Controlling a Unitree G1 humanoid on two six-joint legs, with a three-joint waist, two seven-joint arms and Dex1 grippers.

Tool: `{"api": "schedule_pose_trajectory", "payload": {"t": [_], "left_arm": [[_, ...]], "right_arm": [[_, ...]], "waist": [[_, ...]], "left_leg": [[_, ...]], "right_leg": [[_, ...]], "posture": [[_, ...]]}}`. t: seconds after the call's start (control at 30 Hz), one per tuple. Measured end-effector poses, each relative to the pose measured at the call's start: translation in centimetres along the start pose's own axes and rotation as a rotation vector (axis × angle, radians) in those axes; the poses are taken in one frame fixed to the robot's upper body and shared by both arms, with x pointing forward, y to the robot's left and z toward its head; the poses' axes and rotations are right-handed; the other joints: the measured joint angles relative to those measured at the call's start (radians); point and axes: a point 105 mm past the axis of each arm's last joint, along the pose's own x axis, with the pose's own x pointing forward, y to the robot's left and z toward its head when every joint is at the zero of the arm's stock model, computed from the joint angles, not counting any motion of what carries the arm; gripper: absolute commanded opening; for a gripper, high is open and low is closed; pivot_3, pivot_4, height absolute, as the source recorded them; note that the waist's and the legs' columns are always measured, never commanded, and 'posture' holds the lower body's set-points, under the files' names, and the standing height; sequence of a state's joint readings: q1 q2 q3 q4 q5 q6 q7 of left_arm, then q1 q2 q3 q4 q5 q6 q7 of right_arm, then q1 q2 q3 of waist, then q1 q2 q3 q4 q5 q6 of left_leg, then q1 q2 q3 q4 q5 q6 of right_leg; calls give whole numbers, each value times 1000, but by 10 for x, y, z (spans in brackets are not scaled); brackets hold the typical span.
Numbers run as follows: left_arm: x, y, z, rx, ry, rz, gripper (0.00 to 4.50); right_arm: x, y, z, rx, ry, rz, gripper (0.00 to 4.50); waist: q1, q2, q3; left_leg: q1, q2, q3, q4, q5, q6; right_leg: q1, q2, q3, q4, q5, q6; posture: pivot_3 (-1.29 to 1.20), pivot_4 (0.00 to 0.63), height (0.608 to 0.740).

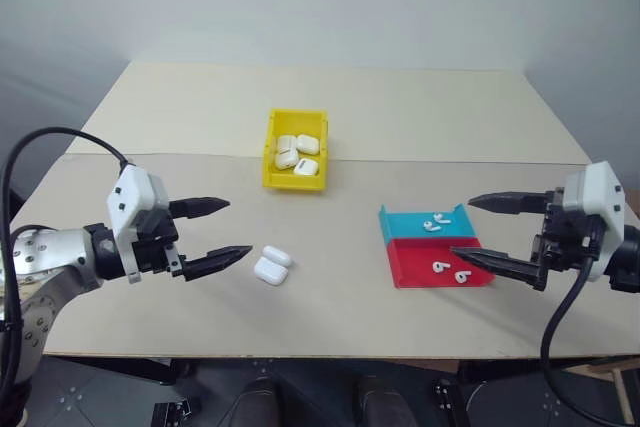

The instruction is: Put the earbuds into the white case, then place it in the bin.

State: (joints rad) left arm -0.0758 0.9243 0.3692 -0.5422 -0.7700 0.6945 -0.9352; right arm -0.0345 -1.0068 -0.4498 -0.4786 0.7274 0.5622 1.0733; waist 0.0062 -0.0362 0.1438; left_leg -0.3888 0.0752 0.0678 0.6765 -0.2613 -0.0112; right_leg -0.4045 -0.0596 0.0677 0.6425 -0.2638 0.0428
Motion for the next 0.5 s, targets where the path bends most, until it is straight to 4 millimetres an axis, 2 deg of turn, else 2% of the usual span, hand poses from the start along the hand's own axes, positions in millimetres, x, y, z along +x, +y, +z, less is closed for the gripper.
{"api": "schedule_pose_trajectory", "payload": {"t": [0.33, 0.5], "left_arm": [[0, 5, -1, -13, 25, 39, 4478], [5, 8, 7, 17, 56, 137, 4478]], "right_arm": [[1, -4, 0, -3, -10, -21, 4498], [2, -7, 3, -15, -17, -24, 4498]], "waist": [[0, 0, 0], [0, 0, 0]], "left_leg": [[0, 0, 0, 0, 0, 0], [0, 0, 0, 0, 0, 0]], "right_leg": [[0, 0, 0, 0, 0, 0], [0, 0, 0, 0, 0, 0]], "posture": [[0, 150, 740], [0, 150, 740]]}}
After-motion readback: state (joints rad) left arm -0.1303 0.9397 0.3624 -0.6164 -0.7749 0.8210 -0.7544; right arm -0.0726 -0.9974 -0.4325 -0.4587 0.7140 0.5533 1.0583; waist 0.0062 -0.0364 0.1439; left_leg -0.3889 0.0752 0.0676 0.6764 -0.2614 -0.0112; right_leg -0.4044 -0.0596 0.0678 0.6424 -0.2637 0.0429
